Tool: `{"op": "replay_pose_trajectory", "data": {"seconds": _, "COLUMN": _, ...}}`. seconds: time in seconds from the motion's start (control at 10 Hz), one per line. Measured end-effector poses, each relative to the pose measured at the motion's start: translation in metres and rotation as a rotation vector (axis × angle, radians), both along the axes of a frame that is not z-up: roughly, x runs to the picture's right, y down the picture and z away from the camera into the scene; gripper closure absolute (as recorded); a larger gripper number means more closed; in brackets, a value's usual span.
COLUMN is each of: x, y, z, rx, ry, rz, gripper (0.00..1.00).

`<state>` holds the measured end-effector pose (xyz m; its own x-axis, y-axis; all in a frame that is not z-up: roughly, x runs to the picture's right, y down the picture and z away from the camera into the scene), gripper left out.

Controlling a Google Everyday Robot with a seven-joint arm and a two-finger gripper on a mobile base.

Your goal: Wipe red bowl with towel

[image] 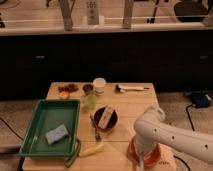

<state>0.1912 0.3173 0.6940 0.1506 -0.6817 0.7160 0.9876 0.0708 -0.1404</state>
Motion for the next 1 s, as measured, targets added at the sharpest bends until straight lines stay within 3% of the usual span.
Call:
{"op": "replay_pose_trajectory", "data": {"seconds": 0.3, "x": 0.033, "y": 0.0, "z": 0.004, "rx": 0.001, "ry": 0.055, "rz": 0.044, "gripper": 1.0}}
{"op": "replay_pose_trajectory", "data": {"seconds": 0.6, "x": 0.047, "y": -0.013, "z": 0.014, "rx": 0.011, "ry": 0.093, "rz": 0.083, "gripper": 1.0}}
{"op": "replay_pose_trajectory", "data": {"seconds": 1.0, "x": 0.021, "y": -0.031, "z": 0.022, "rx": 0.027, "ry": 0.074, "rz": 0.058, "gripper": 1.0}}
